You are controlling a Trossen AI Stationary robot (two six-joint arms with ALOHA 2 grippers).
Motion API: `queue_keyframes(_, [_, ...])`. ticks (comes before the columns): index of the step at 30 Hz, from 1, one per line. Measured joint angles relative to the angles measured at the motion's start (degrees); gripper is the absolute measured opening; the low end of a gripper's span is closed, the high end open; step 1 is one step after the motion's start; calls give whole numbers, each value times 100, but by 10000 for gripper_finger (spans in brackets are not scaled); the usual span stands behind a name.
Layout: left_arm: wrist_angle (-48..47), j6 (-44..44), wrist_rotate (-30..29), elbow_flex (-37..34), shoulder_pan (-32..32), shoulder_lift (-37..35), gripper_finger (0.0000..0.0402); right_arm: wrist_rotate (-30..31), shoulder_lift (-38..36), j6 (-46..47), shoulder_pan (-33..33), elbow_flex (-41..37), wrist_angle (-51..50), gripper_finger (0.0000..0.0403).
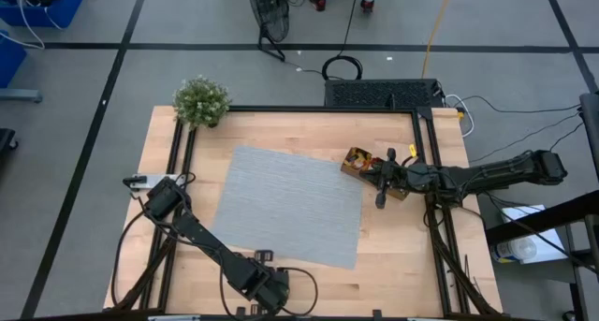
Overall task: Pick & Place Tea
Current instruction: Put the red tea bag into the middle section of the wooden organizer
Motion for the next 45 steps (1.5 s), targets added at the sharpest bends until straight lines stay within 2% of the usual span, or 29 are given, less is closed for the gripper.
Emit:
queue_keyframes(5, [-71,-283,-53,0,-30,0,102,0,1,-5,0,-9,36,0])
queue_keyframes(12, [-133,-629,-686,-100,122,-11,113,0,2,-7,0,-12,35,0])
queue_keyframes(17, [-158,-906,-387,-496,229,-63,115,-5,2,-85,0,-12,34,0])
queue_keyframes(19, [-506,-745,-57,-561,253,-74,115,-11,0,-95,0,-12,34,0])
queue_keyframes(21, [-785,-420,17,-509,251,-66,113,-11,2,-95,0,-12,32,0])
queue_keyframes(26, [-1401,-328,-504,-382,262,-80,89,-11,2,-97,0,-12,36,0])
queue_keyframes(30, [-2419,-238,-733,-189,362,-36,62,-11,1,-97,0,-12,34,0])
queue_keyframes(35, [-3667,-1007,-1429,-28,528,-25,17,-9,2,-97,0,-12,26,0])
queue_keyframes(38, [-3836,-1046,-1644,22,622,-37,6,-10,2,-97,0,-12,23,0])
queue_keyframes(40, [-3791,-1079,-1556,98,644,-37,17,-9,2,-97,0,-12,23,0])
queue_keyframes(42, [-3759,-1057,-1119,217,642,-39,34,-9,2,-97,0,-12,18,0])
queue_keyframes(45, [-3477,-1506,-466,393,635,-37,65,-9,2,-102,0,-12,14,0])
